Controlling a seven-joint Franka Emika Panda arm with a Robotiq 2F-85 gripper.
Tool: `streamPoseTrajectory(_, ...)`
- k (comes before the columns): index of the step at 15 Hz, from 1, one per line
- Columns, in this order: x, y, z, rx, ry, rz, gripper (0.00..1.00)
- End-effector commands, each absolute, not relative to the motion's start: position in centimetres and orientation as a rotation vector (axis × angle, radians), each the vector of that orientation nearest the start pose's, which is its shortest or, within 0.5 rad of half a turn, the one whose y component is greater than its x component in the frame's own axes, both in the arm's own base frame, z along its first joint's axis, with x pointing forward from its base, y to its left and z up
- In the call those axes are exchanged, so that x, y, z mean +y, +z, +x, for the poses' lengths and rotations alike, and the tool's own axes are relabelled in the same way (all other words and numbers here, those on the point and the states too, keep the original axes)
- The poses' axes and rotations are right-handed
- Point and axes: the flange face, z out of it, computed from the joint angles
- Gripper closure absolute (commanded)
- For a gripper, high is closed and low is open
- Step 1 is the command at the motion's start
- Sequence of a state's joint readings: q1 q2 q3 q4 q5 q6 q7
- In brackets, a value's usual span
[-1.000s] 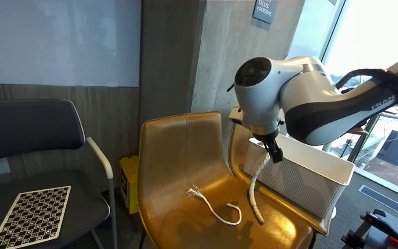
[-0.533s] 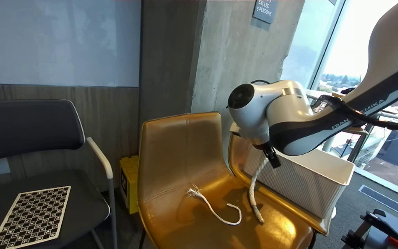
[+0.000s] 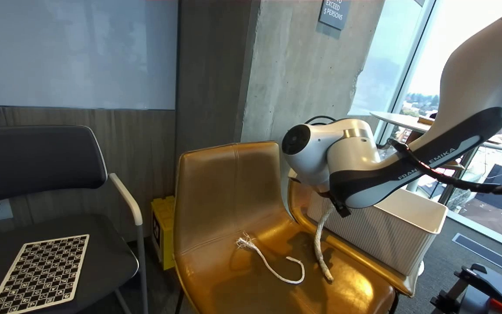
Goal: Put the ropes in the basket
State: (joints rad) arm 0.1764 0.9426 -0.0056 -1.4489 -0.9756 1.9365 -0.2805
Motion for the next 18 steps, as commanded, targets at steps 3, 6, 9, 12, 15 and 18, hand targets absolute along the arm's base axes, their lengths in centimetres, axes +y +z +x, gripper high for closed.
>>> streamPoseTrajectory(3,4.4,11.7,69.6,1.119,-0.590,1.970,0.64)
streamPoseTrajectory(6,3.2,11.7,69.5,1.094,-0.613,1.988,0.86)
streamPoseTrajectory(9,2.6,14.2,68.7,1.102,-0.619,2.002,1.00)
streamPoseTrajectory(12,2.8,19.1,67.8,1.095,-0.575,2.036,0.97)
streamPoseTrajectory(15,2.0,25.1,67.5,1.067,-0.533,2.107,0.97)
streamPoseTrajectory(18,-0.9,32.1,67.1,1.009,-0.497,2.204,0.97)
